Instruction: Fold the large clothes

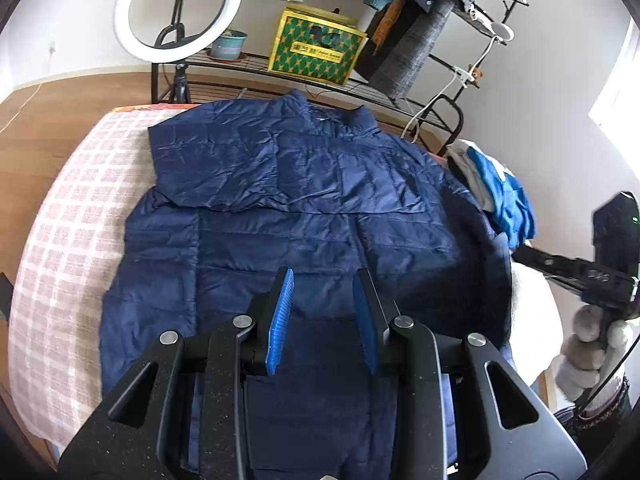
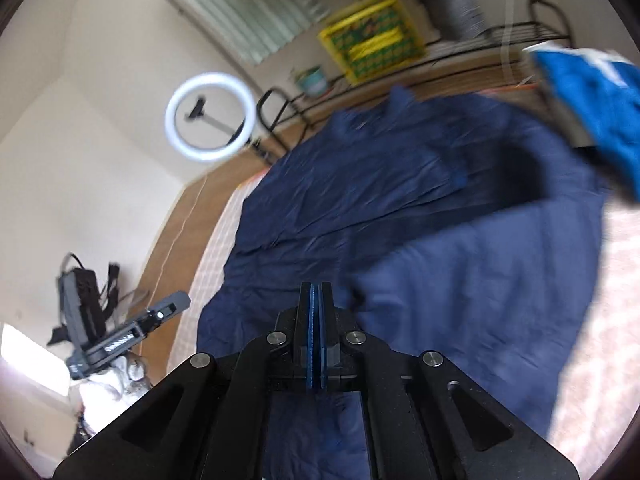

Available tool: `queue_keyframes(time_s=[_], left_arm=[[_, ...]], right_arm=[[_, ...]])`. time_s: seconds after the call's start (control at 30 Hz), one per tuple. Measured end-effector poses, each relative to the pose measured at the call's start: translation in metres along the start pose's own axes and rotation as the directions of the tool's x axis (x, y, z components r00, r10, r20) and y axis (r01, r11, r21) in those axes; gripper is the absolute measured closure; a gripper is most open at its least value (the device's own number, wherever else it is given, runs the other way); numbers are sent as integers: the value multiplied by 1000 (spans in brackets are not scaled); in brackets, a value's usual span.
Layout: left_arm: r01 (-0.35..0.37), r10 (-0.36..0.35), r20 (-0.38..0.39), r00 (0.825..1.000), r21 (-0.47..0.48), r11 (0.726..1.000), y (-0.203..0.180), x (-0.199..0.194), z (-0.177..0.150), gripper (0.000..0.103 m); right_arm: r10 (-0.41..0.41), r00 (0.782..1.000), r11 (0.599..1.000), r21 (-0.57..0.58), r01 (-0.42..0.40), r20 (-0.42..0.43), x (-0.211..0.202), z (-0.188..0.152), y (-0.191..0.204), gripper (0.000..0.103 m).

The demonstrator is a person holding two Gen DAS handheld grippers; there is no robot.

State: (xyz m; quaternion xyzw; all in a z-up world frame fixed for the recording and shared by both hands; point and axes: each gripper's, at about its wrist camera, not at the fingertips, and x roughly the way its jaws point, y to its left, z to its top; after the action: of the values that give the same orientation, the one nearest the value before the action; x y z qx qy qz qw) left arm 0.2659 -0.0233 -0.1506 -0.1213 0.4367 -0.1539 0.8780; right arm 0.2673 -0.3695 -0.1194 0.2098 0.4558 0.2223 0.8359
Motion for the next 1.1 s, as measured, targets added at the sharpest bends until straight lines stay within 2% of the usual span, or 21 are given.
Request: queue_keyframes(time_s=[0.1, 0.2, 0.3, 0.37, 0.43, 0.47, 0.5, 0.53, 0.57, 0.6, 0.67, 0.73, 0.83, 0.93, 0.97, 1.0, 1.07, 1.1], left_arm=[[-4, 3, -15, 1000, -36, 999, 14, 8, 1, 72], [-3, 1, -42, 999, -61, 998, 21, 18, 0, 72], [59, -65, -105, 992, -60, 996, 12, 36, -5, 72], [94, -98, -151, 984, -34, 995, -4, 50, -11, 72], [130, -131, -203, 970, -18, 991, -18, 65, -17, 65], [151, -150, -233, 961, -15, 988, -27, 75, -20, 59], [179, -176, -265, 948, -14, 984, -37, 86, -24, 59], [201, -196, -290, 937, -12, 980, -46, 95, -27, 59], [221, -213, -318, 924, -9, 975, -56, 104, -31, 58], [242, -229, -352, 908, -8, 970, -68, 117, -35, 58], [253, -238, -390, 889, -11, 967, -82, 134, -40, 56], [252, -239, -426, 872, -28, 967, -94, 155, -45, 55], [241, -235, -435, 869, -43, 970, -101, 170, -47, 55], [238, -225, -419, 880, -21, 971, -110, 176, -45, 55], [230, -212, -416, 884, -8, 973, -113, 178, -43, 58], [224, -203, -414, 888, 2, 975, -116, 179, -41, 74], [227, -200, -420, 885, 15, 974, -119, 185, -38, 92], [226, -196, -412, 890, 26, 974, -121, 186, -36, 95]], right_arm=[[26, 998, 999, -23, -27, -61, 44, -2, 6, 102], [-4, 995, 997, -73, -3, -95, 74, -3, 11, 102], [3, 994, 999, -53, -9, -112, 75, 1, 5, 102], [1, 997, 999, -51, -5, -82, 61, 8, 1, 101], [-35, 999, 996, -79, 32, -37, 41, 16, -2, 95], [-50, 999, 995, -90, 48, -20, 32, 16, -4, 81], [-75, 997, 991, -107, 75, 3, 20, 17, -7, 72], [-92, 995, 988, -119, 94, 25, 10, 16, -10, 57], [-111, 993, 984, -136, 117, 51, -1, 15, -13, 53], [-134, 988, 977, -154, 145, 76, -11, 13, -16, 53], [-204, 971, 958, -181, 225, 124, -30, 9, -23, 53], [-231, 954, 949, -171, 264, 191, -52, 4, -37, 53], [-241, 934, 960, -76, 269, 263, -80, 6, -61, 53], [-258, 917, 962, -2, 271, 303, -100, 18, -82, 53], [-276, 910, 958, 9, 288, 309, -103, 21, -87, 53], [-297, 903, 951, 16, 307, 311, -106, 24, -92, 53], [-341, 894, 937, 28, 349, 292, -107, 29, -101, 53], [-353, 895, 933, 35, 357, 272, -108, 31, -108, 53]])
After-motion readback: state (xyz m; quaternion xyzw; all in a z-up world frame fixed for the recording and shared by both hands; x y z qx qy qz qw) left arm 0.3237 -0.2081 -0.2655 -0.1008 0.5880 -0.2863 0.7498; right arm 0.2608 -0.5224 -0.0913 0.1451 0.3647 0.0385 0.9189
